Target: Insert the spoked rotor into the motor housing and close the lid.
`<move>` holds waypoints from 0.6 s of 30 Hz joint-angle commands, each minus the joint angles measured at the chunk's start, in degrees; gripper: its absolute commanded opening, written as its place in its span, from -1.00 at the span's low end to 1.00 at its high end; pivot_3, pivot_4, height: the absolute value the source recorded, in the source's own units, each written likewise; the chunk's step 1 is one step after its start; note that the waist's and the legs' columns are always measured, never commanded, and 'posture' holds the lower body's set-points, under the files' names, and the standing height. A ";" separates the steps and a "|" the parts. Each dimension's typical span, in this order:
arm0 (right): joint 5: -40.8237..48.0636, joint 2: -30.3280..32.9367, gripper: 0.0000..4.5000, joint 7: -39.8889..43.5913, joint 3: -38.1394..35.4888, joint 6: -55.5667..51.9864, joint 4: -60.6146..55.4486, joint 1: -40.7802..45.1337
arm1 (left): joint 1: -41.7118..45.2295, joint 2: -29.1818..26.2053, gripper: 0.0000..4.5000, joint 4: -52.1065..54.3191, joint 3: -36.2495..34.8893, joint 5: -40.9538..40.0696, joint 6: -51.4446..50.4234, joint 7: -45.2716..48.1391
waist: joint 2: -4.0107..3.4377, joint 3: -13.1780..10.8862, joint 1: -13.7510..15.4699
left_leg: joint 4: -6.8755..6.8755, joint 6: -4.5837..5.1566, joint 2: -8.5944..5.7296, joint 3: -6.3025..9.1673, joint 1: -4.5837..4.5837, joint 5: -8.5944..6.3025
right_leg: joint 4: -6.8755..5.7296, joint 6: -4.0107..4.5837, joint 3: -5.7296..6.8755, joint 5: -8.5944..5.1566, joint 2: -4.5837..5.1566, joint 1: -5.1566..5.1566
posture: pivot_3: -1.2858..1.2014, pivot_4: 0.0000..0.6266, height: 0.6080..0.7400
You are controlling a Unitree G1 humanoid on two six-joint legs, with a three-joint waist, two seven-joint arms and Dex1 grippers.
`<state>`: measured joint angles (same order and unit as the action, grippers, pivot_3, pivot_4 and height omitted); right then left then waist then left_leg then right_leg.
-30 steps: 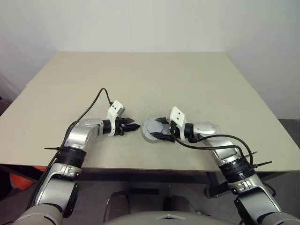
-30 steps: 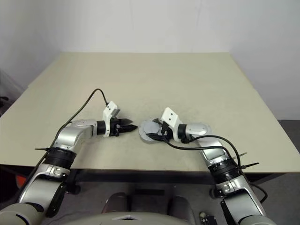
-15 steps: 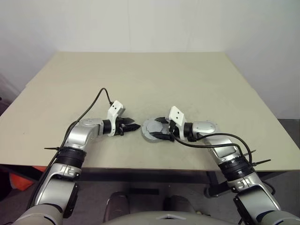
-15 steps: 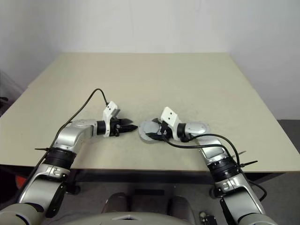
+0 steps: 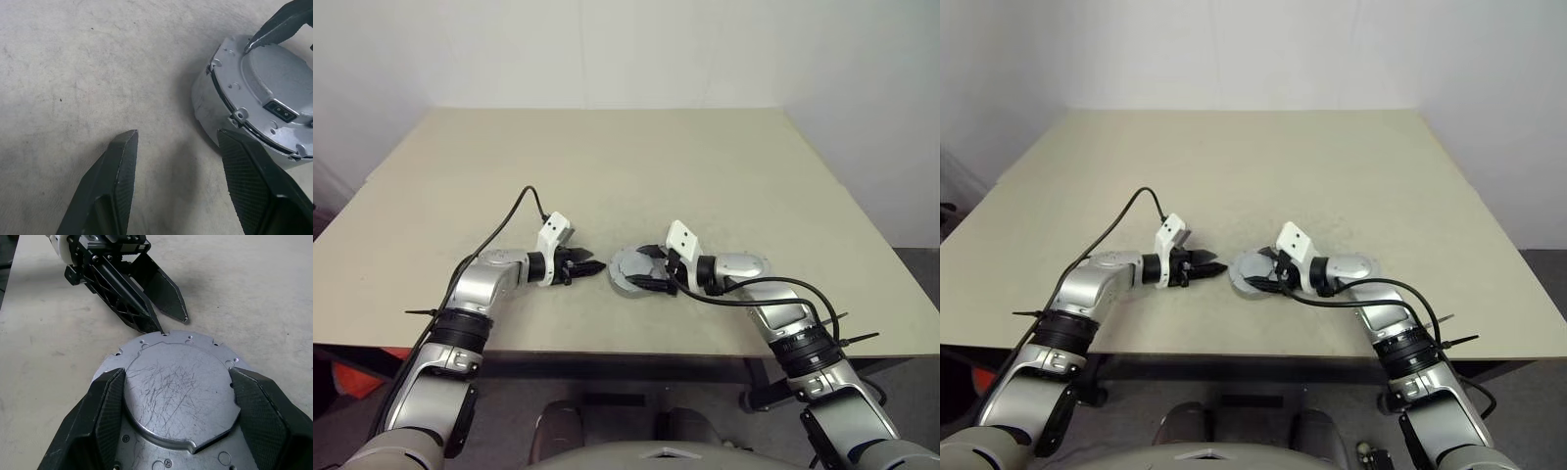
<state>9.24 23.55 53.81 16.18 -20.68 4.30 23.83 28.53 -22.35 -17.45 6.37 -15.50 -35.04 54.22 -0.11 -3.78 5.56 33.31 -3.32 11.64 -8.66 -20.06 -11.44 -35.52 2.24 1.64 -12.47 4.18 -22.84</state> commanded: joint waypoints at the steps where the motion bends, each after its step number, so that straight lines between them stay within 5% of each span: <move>1: 1.50 -0.07 0.31 0.39 -1.52 -0.08 -2.77 1.37 | 0.44 -0.65 0.21 1.79 -0.24 -0.31 0.12 -0.04 | 0.00 0.00 0.00 | 0.00 0.00 0.00 0.00 -0.01 0.00 | 0.00 0.00 0.00 0.00 0.00 0.00 | 0.03 -1.00 1.00; 18: 1.81 -0.26 0.31 0.32 -1.82 -0.11 -4.55 1.59 | 0.14 -0.67 0.21 1.80 -0.11 -0.21 0.21 -0.14 | 0.00 0.00 -0.01 | 0.00 0.02 0.00 0.00 -0.02 -0.01 | 0.02 0.00 0.00 0.00 0.00 -0.04 | 0.03 -1.00 1.00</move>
<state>9.43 23.34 53.90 16.13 -21.25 3.29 23.83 28.24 -22.40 -17.45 6.52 -15.46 -35.04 54.17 -0.11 -3.78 5.55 33.30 -3.31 11.64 -8.66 -20.07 -11.44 -35.49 2.24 1.64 -12.47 4.18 -22.88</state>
